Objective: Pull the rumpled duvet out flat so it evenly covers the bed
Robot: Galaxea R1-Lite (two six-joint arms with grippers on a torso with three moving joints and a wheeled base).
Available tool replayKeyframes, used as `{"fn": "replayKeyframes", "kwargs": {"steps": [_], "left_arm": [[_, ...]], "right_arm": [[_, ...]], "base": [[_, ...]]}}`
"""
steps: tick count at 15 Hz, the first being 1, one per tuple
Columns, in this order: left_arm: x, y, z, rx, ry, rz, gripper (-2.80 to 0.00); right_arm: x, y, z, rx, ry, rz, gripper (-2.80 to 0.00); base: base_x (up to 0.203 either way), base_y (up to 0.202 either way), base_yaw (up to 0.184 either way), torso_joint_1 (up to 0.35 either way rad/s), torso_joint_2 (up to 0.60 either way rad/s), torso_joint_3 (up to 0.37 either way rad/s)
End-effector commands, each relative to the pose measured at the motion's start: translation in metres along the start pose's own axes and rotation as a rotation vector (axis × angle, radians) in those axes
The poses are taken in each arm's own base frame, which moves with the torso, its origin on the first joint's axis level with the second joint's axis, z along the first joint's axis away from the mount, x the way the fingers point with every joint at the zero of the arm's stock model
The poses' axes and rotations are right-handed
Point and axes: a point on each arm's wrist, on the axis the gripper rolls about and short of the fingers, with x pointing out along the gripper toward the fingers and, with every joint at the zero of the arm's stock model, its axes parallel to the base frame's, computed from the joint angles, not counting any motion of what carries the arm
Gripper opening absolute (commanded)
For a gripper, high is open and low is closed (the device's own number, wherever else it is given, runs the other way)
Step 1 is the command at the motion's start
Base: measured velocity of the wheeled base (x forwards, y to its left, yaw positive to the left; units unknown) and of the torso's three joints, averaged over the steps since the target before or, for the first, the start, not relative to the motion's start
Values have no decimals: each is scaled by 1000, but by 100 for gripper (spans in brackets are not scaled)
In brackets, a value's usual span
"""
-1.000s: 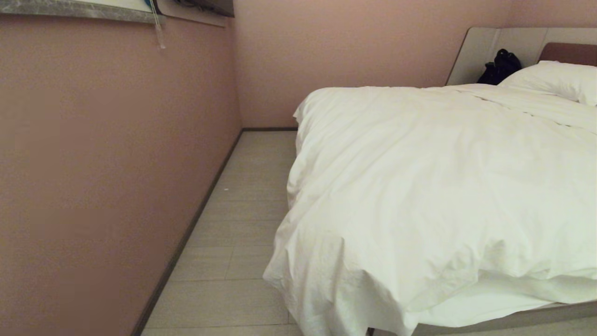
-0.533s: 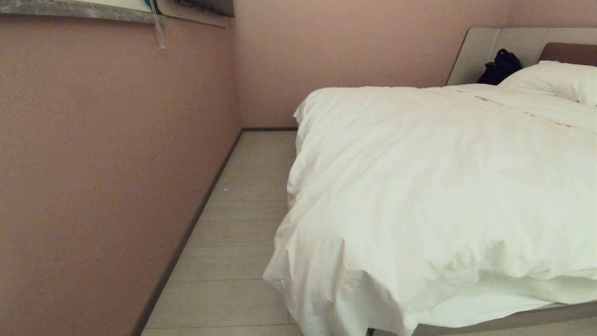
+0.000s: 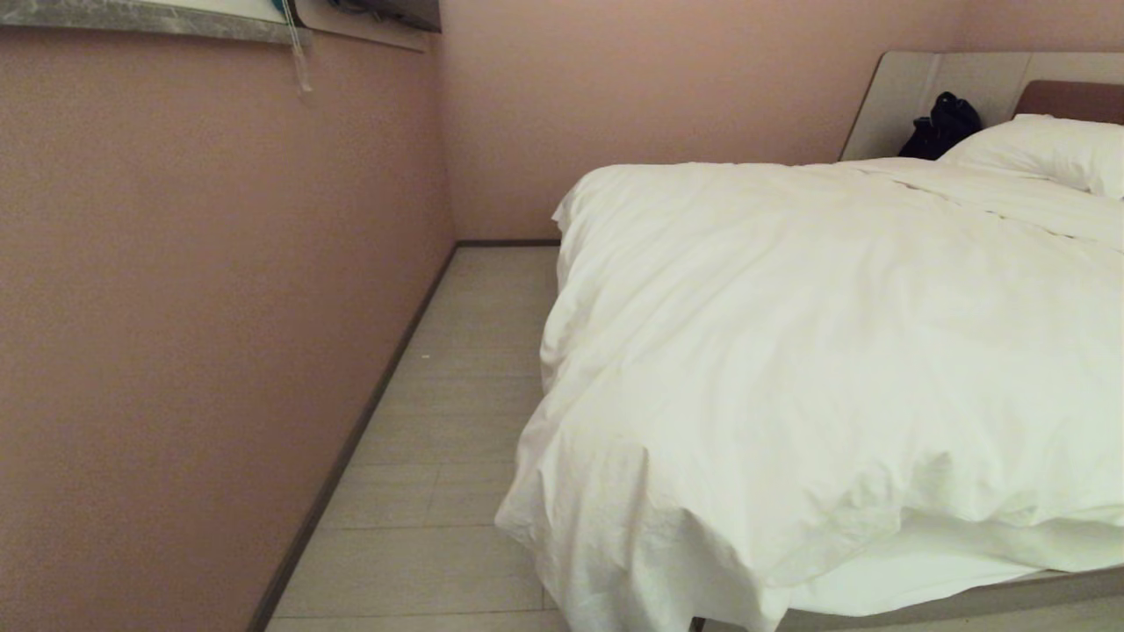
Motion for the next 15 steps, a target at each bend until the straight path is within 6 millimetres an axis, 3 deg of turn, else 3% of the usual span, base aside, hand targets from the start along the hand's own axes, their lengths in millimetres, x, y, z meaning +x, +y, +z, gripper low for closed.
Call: {"fn": "replayKeyframes", "kwargs": {"steps": [1, 15], "left_arm": [[0, 0, 0, -1, 1, 1, -280], [0, 0, 0, -1, -1, 1, -280]], "right_arm": [[0, 0, 0, 0, 2, 2, -280], [0, 0, 0, 0, 2, 2, -280]], "base": [[0, 0, 0, 0, 0, 0], [0, 0, 0, 0, 0, 0]]}}
